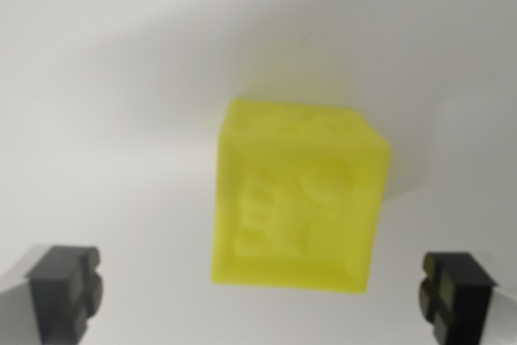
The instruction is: Pick yellow cube
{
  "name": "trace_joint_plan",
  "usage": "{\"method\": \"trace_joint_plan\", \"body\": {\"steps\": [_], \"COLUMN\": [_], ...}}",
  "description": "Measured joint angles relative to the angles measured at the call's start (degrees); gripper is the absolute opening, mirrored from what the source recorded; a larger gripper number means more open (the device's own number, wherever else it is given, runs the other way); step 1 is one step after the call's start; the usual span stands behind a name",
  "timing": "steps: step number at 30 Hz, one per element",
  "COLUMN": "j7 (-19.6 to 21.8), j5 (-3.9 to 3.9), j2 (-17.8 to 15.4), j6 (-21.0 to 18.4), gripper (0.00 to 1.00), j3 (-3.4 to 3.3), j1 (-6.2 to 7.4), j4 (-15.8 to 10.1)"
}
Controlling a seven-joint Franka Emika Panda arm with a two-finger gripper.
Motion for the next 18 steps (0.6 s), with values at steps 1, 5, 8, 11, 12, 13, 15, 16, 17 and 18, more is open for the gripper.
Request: {"method": "trace_joint_plan", "body": {"steps": [1, 5, 8, 11, 12, 13, 15, 16, 17, 18], "j7": [0.1, 0.4, 0.4, 0.5, 0.5, 0.6, 0.6, 0.7, 0.7, 0.7], "j5": [0.02, 0.05, 0.05, 0.04, 0.04, 0.04, 0.03, 0.03, 0.03, 0.03], "j2": [0.3, 1.6, 2.7, 3.7, 4.0, 4.4, 5.0, 5.4, 5.8, 6.1], "j6": [0.3, 1.4, 2.3, 3.1, 3.4, 3.6, 4.2, 4.5, 4.7, 5.0], "gripper": [1.0, 1.0, 1.0, 1.0, 1.0, 1.0, 1.0, 1.0, 1.0, 1.0], "j3": [0.0, 0.01, 0.03, 0.04, 0.04, 0.04, 0.04, 0.04, 0.04, 0.04], "j1": [-0.15, -0.72, -0.92, -0.96, -0.97, -0.97, -0.97, -0.98, -0.99, -1.0], "j4": [0.0, 0.3, 0.5, 0.7, 0.8, 0.9, 1.1, 1.1, 1.2, 1.3]}}
